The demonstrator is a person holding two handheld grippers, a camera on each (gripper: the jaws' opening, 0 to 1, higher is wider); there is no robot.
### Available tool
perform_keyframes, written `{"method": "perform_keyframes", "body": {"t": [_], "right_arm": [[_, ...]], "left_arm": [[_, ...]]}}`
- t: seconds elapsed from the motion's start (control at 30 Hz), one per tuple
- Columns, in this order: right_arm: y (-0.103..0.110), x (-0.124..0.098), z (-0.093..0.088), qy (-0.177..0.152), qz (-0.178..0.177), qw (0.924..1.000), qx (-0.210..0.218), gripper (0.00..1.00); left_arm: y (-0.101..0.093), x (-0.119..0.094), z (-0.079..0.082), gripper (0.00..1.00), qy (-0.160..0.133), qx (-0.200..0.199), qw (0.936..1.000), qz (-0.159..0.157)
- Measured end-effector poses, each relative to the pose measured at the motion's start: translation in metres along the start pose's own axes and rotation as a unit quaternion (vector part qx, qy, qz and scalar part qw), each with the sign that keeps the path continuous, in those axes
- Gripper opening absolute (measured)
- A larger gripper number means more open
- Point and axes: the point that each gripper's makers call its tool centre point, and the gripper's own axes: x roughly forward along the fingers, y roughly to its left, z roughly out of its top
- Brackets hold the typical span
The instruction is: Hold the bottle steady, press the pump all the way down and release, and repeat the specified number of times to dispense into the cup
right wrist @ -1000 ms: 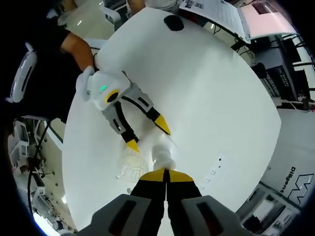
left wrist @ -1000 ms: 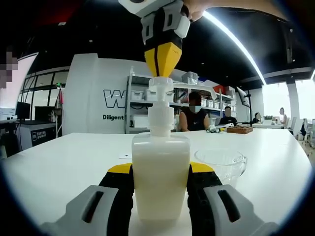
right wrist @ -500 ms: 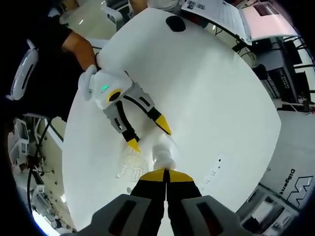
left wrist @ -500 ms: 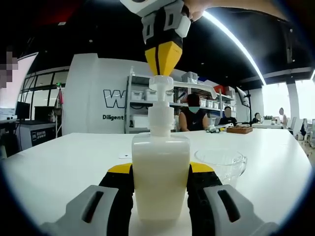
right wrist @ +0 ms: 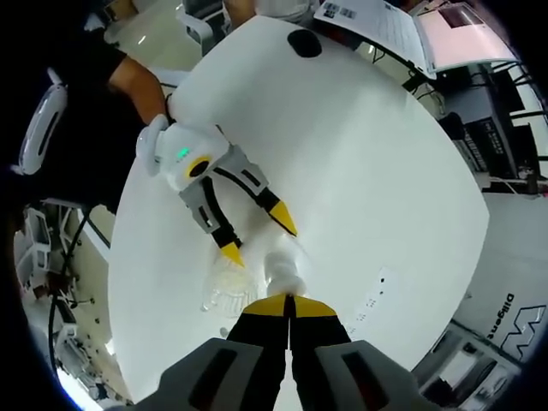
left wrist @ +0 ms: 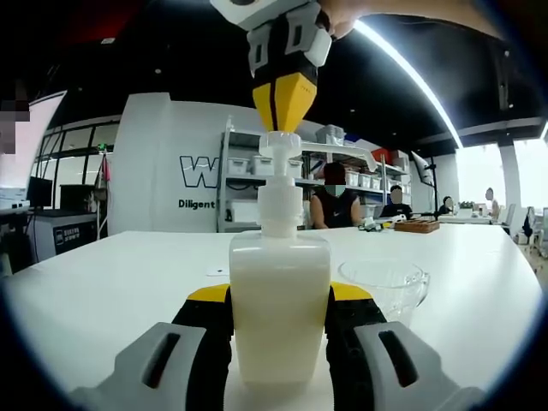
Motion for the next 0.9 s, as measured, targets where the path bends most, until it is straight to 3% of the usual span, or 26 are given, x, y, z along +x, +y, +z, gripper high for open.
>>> {"method": "perform_keyframes", "body": {"t": [0.4, 0.9], "right_arm": [[0.0021, 0.0001, -0.0013, -0.012, -0.001, 0.9998, 0.014, 0.00], [0.0006, 0.0007, 0.0005, -0.017, -0.005, 0.9998, -0.003, 0.00]], "left_arm": [[0.0000, -0.0001, 0.0000, 0.40, 0.000, 0.001, 1.0000, 0.000], [0.0003, -0.0002, 0.0000, 0.40, -0.001, 0.001, 1.0000, 0.001]]}}
